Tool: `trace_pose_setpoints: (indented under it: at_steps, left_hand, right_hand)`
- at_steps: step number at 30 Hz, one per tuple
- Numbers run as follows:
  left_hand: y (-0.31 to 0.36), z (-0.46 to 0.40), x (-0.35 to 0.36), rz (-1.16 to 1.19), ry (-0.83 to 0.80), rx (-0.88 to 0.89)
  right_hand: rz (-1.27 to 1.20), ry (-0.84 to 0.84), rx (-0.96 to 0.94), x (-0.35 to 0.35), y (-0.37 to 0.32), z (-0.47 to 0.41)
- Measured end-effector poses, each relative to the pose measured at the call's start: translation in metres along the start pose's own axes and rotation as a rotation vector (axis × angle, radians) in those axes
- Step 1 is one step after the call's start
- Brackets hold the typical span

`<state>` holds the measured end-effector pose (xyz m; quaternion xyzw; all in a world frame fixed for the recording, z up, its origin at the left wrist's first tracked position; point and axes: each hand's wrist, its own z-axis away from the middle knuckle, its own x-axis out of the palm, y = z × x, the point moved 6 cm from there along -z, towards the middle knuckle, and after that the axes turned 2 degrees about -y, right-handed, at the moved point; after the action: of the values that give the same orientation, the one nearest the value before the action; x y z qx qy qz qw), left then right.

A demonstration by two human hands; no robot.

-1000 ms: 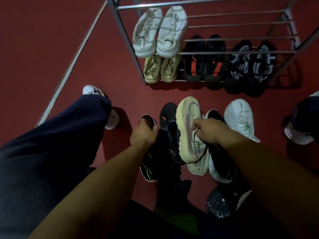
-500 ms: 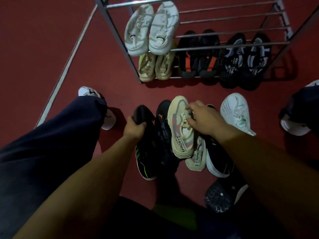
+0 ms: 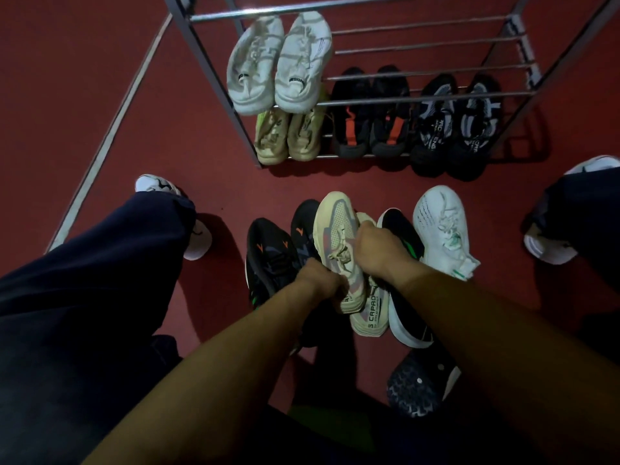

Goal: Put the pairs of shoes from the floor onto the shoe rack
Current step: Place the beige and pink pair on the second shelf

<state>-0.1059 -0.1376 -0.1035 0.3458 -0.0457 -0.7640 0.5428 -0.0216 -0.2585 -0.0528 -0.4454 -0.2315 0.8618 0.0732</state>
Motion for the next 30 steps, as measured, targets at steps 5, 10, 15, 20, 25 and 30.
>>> trace_pose_setpoints:
  at_steps: [5,10,15,20,25,30]
  left_hand:
    - [-0.004,0.006,-0.006,0.264,-0.147,-0.107]
    - [0.001,0.008,-0.037,0.548,-0.248,-0.151]
    - [-0.013,-0.004,-0.084,0.797,0.022,-0.156]
    - [-0.063,-0.01,-0.081,0.75,0.216,-0.255]
    - [-0.066,-0.024,-0.077,0.651,0.23,-0.251]
    - [-0.059,-0.012,-0.077,0.6,0.262,-0.199]
  right_hand:
    - [0.516,-0.275,-0.027,0.038,0.006,0.026]
    - [0.739,-0.477,-0.084,0.069,0.013,0.027]
    - [0.703,-0.543,-0.052,0.064,0.016,0.027]
    - [0.203,-0.191,0.022,0.016,0.0,0.011]
    - [0.034,0.382,-0.121,-0.05,-0.047,0.011]
    - [0.51,0.036,-0.543,0.012,-0.052,0.03]
